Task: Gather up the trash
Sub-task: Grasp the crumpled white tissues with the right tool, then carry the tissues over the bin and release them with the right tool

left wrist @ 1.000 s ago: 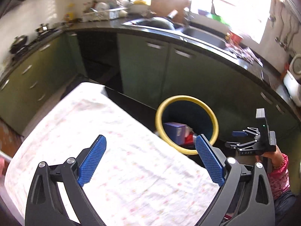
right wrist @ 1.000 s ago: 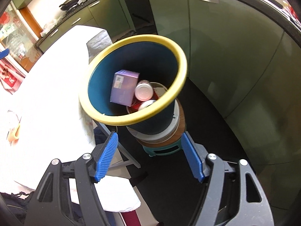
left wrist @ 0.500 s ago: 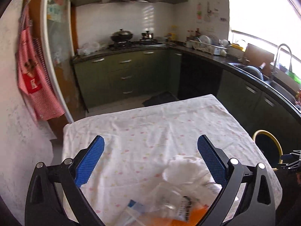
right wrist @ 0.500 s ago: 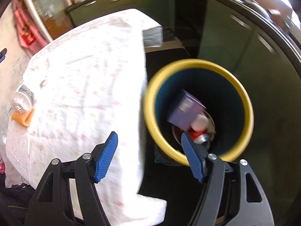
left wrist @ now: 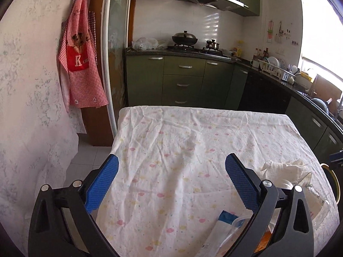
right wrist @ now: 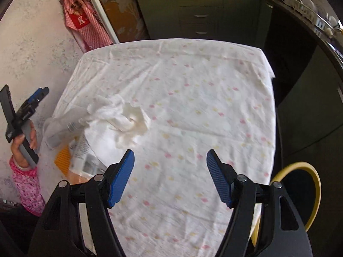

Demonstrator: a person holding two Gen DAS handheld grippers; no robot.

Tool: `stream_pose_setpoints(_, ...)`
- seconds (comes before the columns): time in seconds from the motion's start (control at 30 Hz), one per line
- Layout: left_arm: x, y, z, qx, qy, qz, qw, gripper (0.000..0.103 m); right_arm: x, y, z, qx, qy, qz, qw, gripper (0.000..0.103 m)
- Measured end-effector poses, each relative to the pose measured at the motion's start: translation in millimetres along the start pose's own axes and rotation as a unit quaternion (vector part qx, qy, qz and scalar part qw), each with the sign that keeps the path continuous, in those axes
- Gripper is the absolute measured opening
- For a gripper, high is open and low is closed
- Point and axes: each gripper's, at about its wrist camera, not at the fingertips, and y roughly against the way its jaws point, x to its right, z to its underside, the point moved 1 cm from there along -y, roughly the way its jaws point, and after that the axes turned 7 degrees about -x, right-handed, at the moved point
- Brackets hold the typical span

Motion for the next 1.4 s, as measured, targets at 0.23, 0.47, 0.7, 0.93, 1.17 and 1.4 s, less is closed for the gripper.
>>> stream_pose_setpoints(0.23,-7.7,-2.9,7.2,0.007,0.012,-0.003,0.9999,0.098,-46.4,-39.1,-50.3,-0.051,0.031,-0.009,0.998,0.066)
stream_pose_setpoints(0.47,-2.4,-4.6,10.4,-0.001,0.013,0.015,0.9998,0.098,-43.3,-81.5,-66.8,-0.096,-0.008,-0.046,0.994,0.066)
stream_pose_setpoints(0.7,8.3,-5.8,12.9,-0.002,-0.004,0.014,0.9999,0.098,-46.1,-71.2,-73.2,-0.064,-0.006,-0.044,0.997,0.009)
stream_pose_setpoints(0.93,8.3,-6.4,13.4,-0.002,-0.001,0.013,0.9999,0.098,-47.9,-0.4,-78.8,0.019,0.014,-0.017,1.0,0.008)
stream_pose_setpoints(1.17,10.3,-7.5,14.4,-0.004,-0.003,0.013,0.9999,0.098,-24.2,76.8,-63.4,0.087,0.0,0.018,0.996,0.008)
stream_pose_setpoints(1.4,9.6,-5.8,15.0,0.0,-0.003,0.01,0.9999,0.098,33.9,129.3,-22.2,0.119,-0.059,0.064,0.989,0.008)
